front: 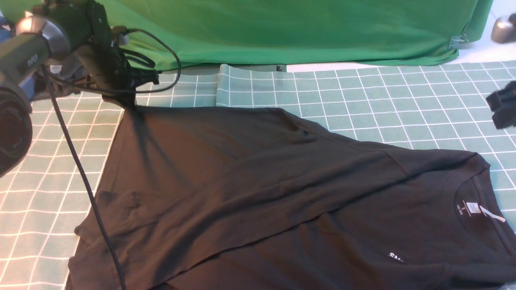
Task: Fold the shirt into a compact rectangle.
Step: 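Grasp the near edge of the shirt at its hem and shoulder corners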
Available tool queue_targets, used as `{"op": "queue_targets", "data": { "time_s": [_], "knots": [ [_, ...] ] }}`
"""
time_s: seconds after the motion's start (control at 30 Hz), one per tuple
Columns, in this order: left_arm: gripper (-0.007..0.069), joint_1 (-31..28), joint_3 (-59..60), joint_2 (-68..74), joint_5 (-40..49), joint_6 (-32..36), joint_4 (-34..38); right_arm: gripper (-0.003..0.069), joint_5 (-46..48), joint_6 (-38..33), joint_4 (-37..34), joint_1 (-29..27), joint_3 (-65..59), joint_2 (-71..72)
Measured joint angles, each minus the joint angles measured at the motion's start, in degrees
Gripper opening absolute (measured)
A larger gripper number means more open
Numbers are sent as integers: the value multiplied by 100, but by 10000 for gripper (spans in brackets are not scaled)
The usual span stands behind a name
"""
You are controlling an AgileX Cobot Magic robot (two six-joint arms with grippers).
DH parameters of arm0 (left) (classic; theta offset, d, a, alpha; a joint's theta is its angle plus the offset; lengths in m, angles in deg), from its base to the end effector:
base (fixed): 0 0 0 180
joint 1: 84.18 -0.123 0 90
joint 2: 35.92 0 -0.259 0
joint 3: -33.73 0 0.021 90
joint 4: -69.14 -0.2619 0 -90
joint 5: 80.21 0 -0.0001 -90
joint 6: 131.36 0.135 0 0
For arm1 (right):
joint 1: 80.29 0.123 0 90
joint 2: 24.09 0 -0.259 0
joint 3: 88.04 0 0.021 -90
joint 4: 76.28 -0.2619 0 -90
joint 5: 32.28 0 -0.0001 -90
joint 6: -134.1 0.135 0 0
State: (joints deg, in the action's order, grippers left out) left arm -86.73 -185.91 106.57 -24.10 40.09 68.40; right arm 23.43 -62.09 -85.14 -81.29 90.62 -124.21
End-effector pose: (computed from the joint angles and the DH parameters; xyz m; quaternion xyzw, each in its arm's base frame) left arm 0.5133 0.0243 0.1169 -0.0925 0.9788 -0.0036 0.1826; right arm 0.3592 0.0109 0.2234 -0.0994 0.9727 0.0409 0.2057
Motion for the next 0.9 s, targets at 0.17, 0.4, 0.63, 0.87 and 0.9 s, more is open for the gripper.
{"op": "queue_targets", "data": {
  "time_s": [0.17,0.4,0.63,0.87,0.9],
  "knots": [
    [13,-7,-27,-7,6,0,0,479,-4,-281,0,8,360,-804],
    [13,-13,-28,-7,6,59,11,573,-121,-801,-11,91,605,-1836],
    [13,-13,-28,-7,6,152,15,571,-276,-1139,-11,97,994,-2499],
    [13,-13,-28,-7,-1,131,18,283,-57,-1575,-19,97,1069,-2794],
    [13,-13,-28,-7,-6,97,18,199,-68,-1630,-32,97,1069,-2808]
  ]
}}
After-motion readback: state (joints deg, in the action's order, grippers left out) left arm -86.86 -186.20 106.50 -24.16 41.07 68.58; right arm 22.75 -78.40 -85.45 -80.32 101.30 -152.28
